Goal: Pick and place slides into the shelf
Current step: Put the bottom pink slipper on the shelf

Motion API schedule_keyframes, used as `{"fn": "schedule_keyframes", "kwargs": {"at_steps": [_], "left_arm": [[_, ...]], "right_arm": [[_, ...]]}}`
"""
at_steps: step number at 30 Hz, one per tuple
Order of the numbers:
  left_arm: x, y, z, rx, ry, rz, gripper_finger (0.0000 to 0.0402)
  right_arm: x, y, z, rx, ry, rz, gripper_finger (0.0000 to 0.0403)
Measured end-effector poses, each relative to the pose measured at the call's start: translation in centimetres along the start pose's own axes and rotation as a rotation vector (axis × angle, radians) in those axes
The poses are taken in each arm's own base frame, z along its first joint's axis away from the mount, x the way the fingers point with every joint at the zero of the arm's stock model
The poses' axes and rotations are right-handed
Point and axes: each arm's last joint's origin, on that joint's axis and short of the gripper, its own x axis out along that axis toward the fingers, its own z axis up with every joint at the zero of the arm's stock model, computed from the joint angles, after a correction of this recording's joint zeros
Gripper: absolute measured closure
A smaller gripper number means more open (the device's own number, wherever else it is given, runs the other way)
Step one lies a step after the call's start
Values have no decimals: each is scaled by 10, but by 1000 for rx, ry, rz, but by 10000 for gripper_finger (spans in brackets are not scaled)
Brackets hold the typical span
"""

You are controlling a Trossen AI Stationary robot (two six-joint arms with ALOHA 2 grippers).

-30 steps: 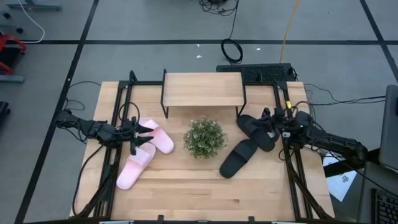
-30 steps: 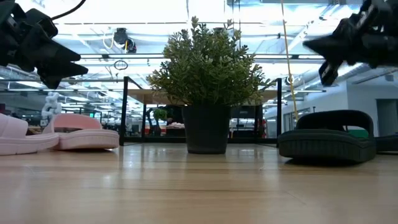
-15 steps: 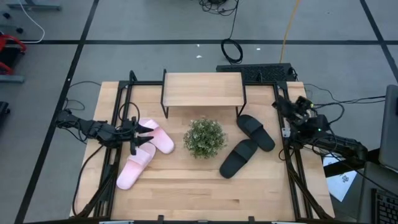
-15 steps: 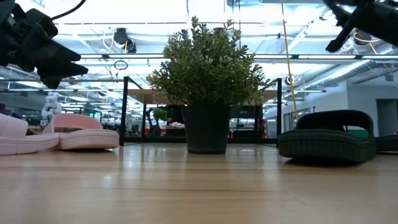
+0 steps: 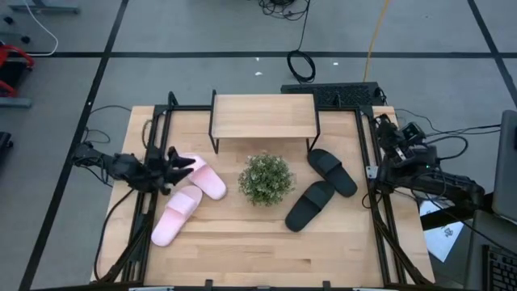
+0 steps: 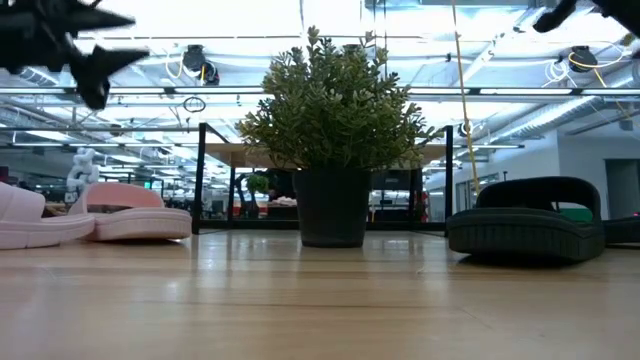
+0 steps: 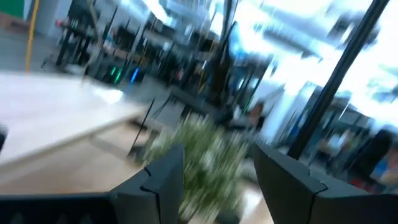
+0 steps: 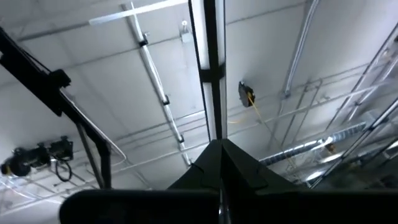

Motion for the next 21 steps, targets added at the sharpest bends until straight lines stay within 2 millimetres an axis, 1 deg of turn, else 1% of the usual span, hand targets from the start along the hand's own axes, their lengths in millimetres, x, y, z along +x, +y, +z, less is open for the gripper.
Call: {"fn": "schedule_keyframes", "kwargs": {"at_steps": [4,8,11,14,18,21], "left_arm": [[-1,-6,17,-83,-157,-60,213],[-5,-9,30,-166,-278,-110,213],[-7,-10,35,-192,-334,-128,213],[-9,-10,41,-185,-400,-111,213],[-12,-10,49,-172,-473,-67,213],[-14,-12,58,-142,-498,-49,213]], "right_arm": [[16,0,2,-125,2,-34,403],[26,0,4,-216,-21,-71,403],[27,-1,4,-203,-44,-106,403],[27,-2,4,-140,-52,-124,403],[28,-3,1,-88,-28,-100,403],[29,-2,1,-95,-28,-61,403]]}}
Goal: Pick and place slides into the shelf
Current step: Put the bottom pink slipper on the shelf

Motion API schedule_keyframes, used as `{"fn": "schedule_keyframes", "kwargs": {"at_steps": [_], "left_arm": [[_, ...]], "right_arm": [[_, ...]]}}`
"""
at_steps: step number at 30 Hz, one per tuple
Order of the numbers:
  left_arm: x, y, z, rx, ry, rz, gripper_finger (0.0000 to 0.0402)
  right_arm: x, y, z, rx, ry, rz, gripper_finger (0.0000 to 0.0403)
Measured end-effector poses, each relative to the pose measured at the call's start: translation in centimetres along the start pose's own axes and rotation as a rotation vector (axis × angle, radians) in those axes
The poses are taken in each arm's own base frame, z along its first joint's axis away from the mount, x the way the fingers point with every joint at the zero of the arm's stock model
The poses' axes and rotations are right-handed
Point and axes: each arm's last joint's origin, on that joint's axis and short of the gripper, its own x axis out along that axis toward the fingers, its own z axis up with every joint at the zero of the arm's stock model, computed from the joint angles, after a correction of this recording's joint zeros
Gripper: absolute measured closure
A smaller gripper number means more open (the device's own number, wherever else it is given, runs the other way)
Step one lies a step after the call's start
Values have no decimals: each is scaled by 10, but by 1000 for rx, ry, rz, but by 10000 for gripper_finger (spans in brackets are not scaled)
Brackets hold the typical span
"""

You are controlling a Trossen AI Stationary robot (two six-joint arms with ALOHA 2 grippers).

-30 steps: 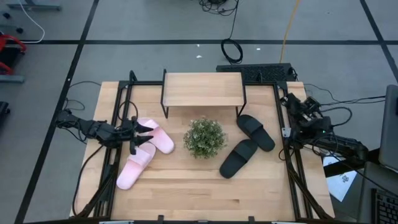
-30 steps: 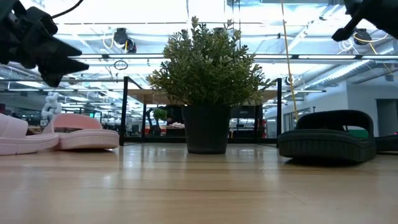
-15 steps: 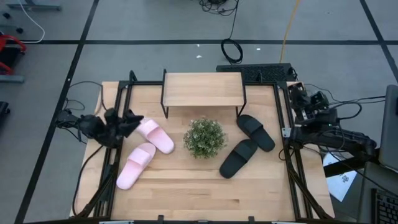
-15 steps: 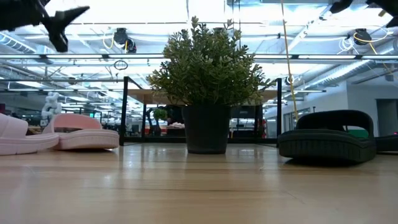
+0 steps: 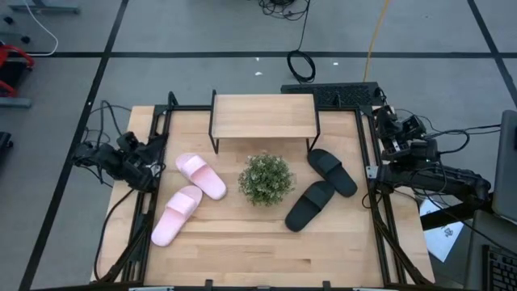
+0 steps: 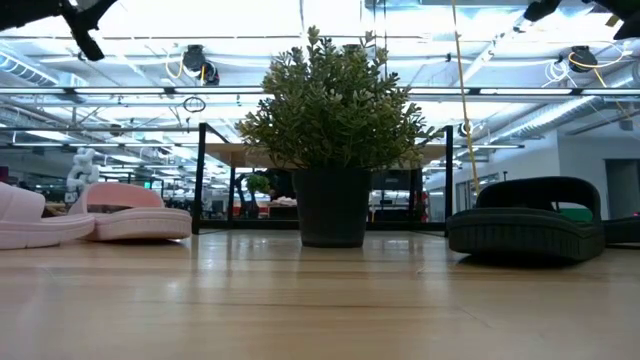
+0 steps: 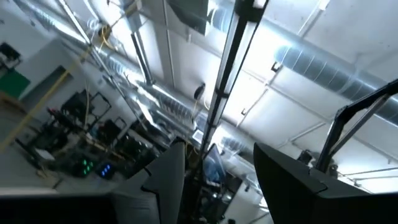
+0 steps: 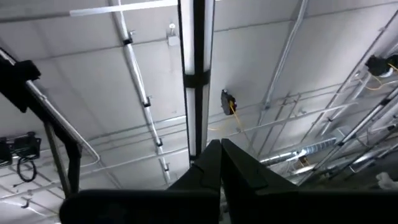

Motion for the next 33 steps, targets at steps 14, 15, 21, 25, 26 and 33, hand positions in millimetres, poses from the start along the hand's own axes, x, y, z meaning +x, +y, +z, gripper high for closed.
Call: {"fn": "schedule_keyframes", "kwargs": {"at_steps": [14,15,21,25,26,33], "left_arm": [[81,-60,47,335,505,289,213],[86,-65,52,338,554,321,213],[107,-84,70,275,800,506,213],[114,-89,62,239,991,613,213],[114,-88,57,239,1043,645,213],[109,-80,11,217,1315,946,213]], "right_arm": [[4,7,10,-124,-126,98,403],[5,8,12,-127,-130,107,403],[18,19,25,-199,-128,237,403],[32,23,29,-258,-54,238,403],[35,24,29,-278,-23,225,403],[56,23,26,-429,201,152,403]]}}
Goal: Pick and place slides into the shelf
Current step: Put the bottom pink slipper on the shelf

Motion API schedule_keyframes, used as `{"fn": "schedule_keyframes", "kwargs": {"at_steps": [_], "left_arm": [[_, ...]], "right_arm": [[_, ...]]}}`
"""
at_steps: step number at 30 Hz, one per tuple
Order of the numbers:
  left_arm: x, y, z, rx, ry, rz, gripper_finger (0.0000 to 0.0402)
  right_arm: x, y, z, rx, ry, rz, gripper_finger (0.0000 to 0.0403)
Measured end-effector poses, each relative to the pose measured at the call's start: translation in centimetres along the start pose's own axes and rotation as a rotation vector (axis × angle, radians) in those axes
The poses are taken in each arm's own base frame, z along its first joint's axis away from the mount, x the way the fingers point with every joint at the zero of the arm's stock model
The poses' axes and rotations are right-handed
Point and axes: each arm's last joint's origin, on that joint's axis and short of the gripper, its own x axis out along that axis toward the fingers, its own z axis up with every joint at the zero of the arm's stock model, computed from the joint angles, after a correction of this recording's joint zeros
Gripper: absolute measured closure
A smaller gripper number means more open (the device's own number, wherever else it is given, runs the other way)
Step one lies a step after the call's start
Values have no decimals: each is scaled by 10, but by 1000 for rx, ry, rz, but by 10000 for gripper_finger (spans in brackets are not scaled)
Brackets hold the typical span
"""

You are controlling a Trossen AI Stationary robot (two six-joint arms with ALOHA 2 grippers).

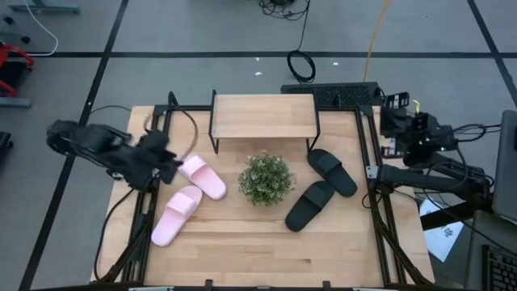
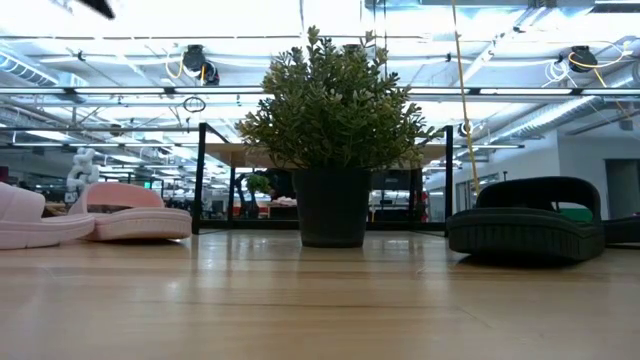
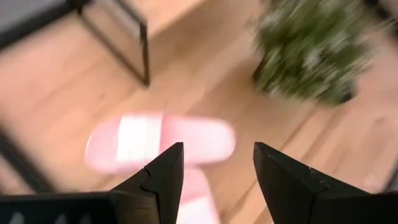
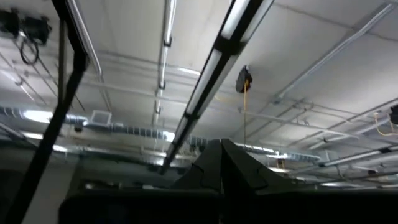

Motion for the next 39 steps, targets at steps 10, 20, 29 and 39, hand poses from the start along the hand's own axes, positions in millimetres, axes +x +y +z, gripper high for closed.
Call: {"fn": "schedule_keyframes", "kwargs": {"at_steps": [10,20,29,39], "left_arm": [[37,-32,-5,3,122,131,213],[64,-44,1,-18,140,245,213],[101,-63,-7,138,265,391,213],[104,-73,-23,31,398,376,213]], "right_arm": [[12,-5,-13,-108,95,-97,403],[13,-5,-18,-109,121,-94,403],[13,-5,-18,-109,124,-94,403],[13,-5,-18,-109,122,-94,403]]}}
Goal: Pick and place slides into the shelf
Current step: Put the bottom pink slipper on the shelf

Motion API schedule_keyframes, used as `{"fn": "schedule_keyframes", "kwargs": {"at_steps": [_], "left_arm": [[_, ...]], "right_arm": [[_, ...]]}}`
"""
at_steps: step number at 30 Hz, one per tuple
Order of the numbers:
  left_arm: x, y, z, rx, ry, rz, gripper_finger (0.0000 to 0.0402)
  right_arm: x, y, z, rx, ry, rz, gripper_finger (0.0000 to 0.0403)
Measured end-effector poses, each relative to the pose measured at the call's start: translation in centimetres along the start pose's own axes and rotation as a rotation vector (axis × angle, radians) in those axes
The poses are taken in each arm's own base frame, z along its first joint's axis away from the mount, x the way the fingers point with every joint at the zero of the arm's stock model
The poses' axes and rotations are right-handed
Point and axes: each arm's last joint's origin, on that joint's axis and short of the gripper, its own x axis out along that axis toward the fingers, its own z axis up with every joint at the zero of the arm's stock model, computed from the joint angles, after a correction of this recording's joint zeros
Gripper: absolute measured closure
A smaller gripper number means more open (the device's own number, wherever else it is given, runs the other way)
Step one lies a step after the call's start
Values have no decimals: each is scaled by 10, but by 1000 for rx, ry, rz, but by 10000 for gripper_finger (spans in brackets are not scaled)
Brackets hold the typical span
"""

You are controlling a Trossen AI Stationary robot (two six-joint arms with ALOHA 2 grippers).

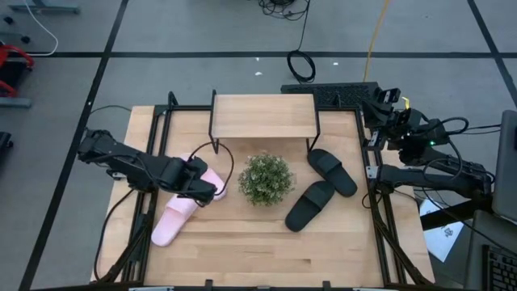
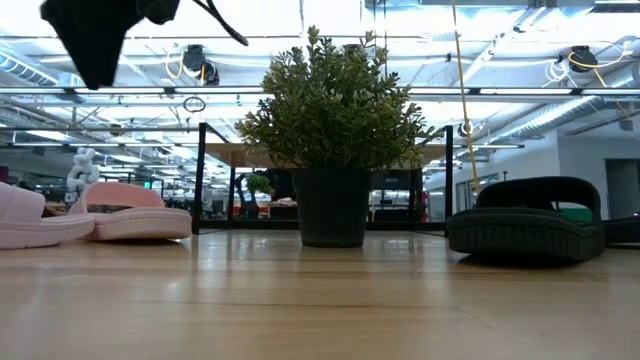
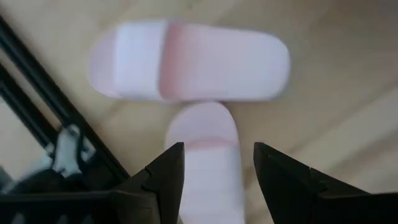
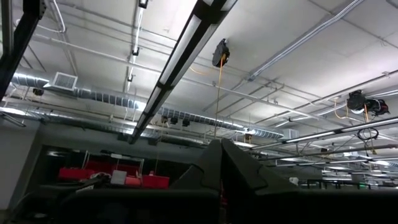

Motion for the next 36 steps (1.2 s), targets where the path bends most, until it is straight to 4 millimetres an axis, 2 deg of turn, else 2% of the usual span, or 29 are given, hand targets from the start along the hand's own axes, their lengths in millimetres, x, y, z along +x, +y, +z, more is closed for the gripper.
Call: {"fn": "schedule_keyframes", "kwargs": {"at_steps": [10,15,19,26,36], "left_arm": [[-13,-10,-70,229,96,-69,213],[-17,-6,-101,416,39,-52,213],[-13,-3,-117,539,-47,-34,213],[15,1,-132,718,-132,37,213],[56,7,-135,758,-124,104,213]], "right_arm": [[0,0,-2,-60,21,2,403],[0,0,-2,-73,19,2,403],[0,0,-2,-68,20,2,403],[0,0,-2,-21,19,2,403],[0,0,-2,-10,19,2,403]]}}
